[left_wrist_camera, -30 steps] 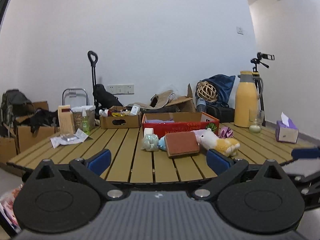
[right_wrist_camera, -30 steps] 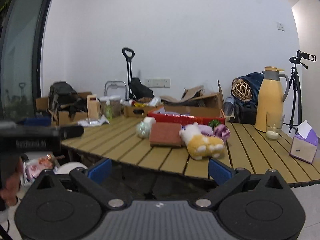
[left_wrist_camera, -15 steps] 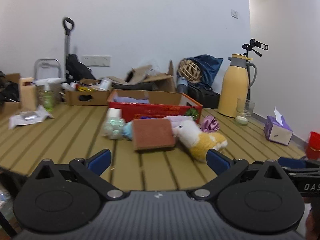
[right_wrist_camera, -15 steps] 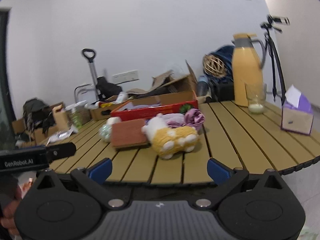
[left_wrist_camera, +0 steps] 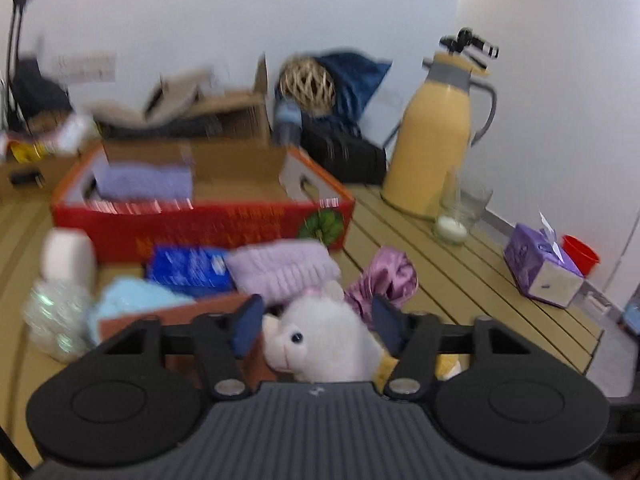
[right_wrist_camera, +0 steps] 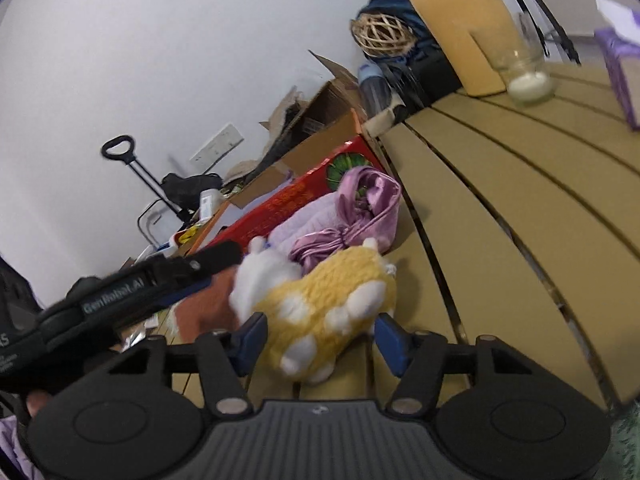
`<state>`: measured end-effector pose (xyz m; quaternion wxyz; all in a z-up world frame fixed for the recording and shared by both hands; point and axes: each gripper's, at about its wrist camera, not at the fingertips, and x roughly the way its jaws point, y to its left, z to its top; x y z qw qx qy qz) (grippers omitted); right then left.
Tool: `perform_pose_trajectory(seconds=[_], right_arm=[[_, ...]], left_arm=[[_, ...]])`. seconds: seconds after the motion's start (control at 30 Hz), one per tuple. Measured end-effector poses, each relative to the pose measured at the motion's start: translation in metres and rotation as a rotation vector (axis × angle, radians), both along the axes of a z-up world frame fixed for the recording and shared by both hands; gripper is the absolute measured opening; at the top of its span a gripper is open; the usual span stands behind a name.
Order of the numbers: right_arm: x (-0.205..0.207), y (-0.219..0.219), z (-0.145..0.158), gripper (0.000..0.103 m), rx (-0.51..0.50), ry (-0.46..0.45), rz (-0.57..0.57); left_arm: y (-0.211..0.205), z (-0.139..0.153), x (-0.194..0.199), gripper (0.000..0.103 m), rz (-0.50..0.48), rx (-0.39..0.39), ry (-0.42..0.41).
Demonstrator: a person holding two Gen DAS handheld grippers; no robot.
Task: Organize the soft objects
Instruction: 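Grasp the white-and-yellow plush toy with the right tool and lift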
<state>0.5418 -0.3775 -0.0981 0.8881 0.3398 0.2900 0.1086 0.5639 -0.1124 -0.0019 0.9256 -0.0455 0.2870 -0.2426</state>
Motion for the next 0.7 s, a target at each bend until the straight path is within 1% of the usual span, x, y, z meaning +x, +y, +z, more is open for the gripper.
perform_pose_trajectory(seconds=[0.03,0.07,0.1,0.13,0.17,0.23,0.3,0.33,0.37,0.4,0.43,0.47,0.5,0.57,0.6,0.67,0.7], right_arm=[[0.005,-0.004,-0.001,0.054,0.019,0.007,-0.007],[0.006,-0.007,0.001,0.054,0.015,0.000,-0.030],[0.006,-0.007,0.001,0.054,0.015,0.000,-0.030],[0.002,-0.012,0.011,0.054,-0.044,-0.048,-0.076],[-0.002,-0.014,0.016,0.054,-0.070,-0.071,-0.093],[-0.012,-0.015,0.022,0.054,-0.111,-0.108,-0.100],[-0.020,-0.006,0.023,0.055,-0.186,-0.091,-0.089],[-0.022,-0.001,0.022,0.055,-0.212,-0.085,-0.081],[-0.023,0.003,0.021,0.056,-0.227,-0.075,-0.072],[-0.023,0.007,0.020,0.057,-0.230,-0.070,-0.064],[-0.023,0.011,0.019,0.059,-0.224,-0.069,-0.059],[-0.021,0.012,0.020,0.060,-0.214,-0.069,-0.061],[-0.019,0.015,0.020,0.060,-0.207,-0.071,-0.062],[-0.012,0.018,0.018,0.060,-0.185,-0.054,-0.073],[-0.009,0.016,0.017,0.059,-0.166,-0.044,-0.080],[-0.008,0.018,0.014,0.057,-0.125,-0.041,-0.087],[-0.009,0.019,0.012,0.055,-0.113,-0.037,-0.085]], left_arm=[[0.000,-0.002,0.000,0.046,-0.010,-0.026,0.027],[0.000,-0.003,-0.003,0.046,-0.009,-0.043,0.035],[0.000,-0.004,-0.008,0.046,-0.027,-0.063,0.061],[0.003,-0.004,-0.013,0.046,-0.050,-0.103,0.098],[0.004,-0.007,-0.018,0.046,-0.069,-0.145,0.134],[0.002,-0.014,-0.030,0.048,-0.071,-0.165,0.167],[0.001,-0.021,-0.041,0.054,-0.059,-0.158,0.138],[0.002,-0.022,-0.045,0.056,-0.042,-0.154,0.122],[0.004,-0.024,-0.047,0.061,-0.020,-0.152,0.105],[0.007,-0.023,-0.047,0.068,-0.007,-0.159,0.092],[0.007,-0.022,-0.045,0.072,-0.001,-0.163,0.083],[0.006,-0.022,-0.042,0.074,0.003,-0.162,0.073],[0.004,-0.021,-0.038,0.074,0.008,-0.161,0.058],[0.000,-0.021,-0.026,0.072,0.006,-0.166,0.029],[0.000,-0.021,-0.020,0.068,0.006,-0.178,0.046],[0.001,-0.026,-0.012,0.055,-0.042,-0.238,0.078],[0.000,-0.028,-0.011,0.045,-0.017,-0.236,0.084]])
